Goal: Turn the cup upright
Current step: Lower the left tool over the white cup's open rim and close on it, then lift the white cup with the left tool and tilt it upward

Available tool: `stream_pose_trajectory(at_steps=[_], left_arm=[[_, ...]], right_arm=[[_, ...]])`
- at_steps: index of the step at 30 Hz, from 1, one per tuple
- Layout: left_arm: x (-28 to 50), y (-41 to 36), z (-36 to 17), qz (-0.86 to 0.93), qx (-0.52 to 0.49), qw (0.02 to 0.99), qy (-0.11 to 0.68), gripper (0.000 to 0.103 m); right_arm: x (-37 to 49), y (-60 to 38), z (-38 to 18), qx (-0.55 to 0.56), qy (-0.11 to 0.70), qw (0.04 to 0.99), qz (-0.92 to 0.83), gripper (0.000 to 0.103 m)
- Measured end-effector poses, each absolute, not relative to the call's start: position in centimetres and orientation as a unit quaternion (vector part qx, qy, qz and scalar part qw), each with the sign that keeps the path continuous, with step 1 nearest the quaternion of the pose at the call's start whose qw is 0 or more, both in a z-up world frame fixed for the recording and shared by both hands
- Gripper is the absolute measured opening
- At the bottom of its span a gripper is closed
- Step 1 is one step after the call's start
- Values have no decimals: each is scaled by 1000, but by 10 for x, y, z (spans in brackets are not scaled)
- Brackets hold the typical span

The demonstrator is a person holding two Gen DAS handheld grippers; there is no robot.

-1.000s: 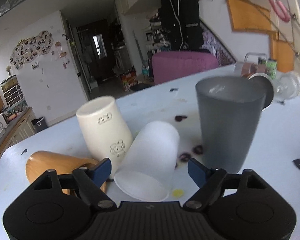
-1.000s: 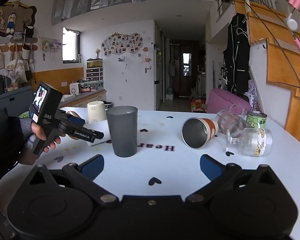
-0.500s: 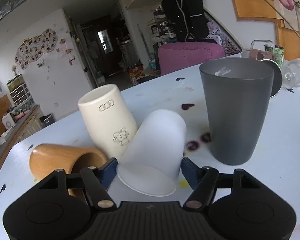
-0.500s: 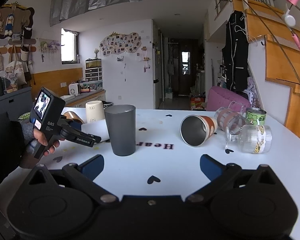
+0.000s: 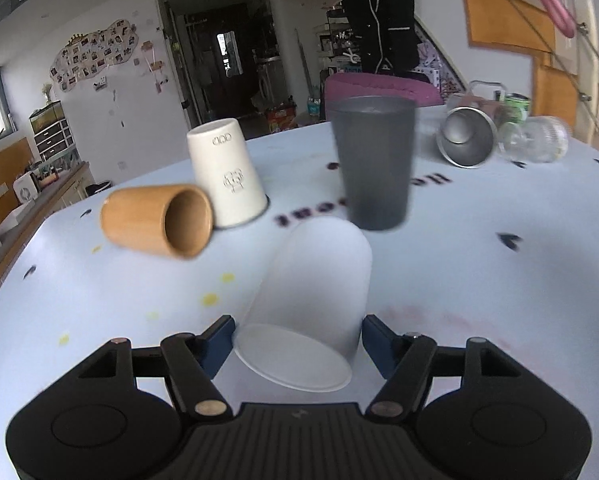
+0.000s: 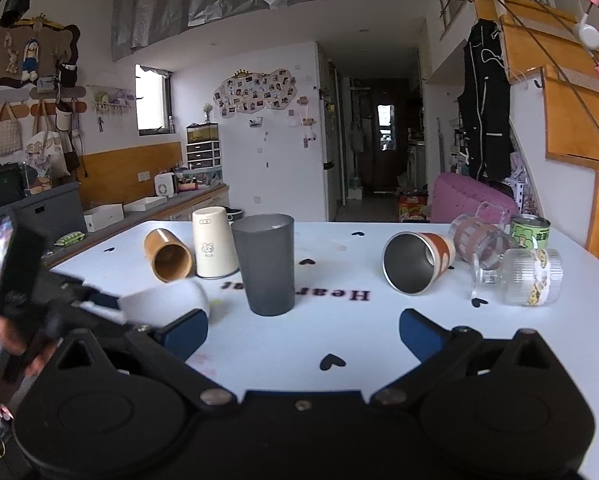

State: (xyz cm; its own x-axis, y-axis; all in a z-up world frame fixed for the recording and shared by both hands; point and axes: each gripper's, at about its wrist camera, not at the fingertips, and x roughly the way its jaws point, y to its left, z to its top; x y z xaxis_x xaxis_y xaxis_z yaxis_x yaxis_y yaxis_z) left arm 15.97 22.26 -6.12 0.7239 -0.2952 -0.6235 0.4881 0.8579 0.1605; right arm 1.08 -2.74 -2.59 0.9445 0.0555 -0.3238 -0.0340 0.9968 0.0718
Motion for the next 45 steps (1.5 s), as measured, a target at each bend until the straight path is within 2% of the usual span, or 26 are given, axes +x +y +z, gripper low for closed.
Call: stream_pose_trajectory(at_steps=[10, 14, 27, 36, 45], left_arm=[[94, 227, -66, -229, 139, 922, 279, 71], [92, 231, -75, -220, 121, 925, 286, 82], [90, 266, -85, -177, 57, 940, 286, 82], [98, 286, -82, -147, 23, 948, 283, 82], [119, 290, -79, -140, -9, 947, 288, 82]], right_arm=[[50, -18, -29, 72, 204, 972, 89, 103], [90, 12, -27, 48, 238, 962, 127, 103], [188, 92, -45, -38, 346, 925, 151, 103], [181, 76, -50, -66, 356, 922, 136, 103], [143, 46, -53, -27, 358, 923, 139, 102]])
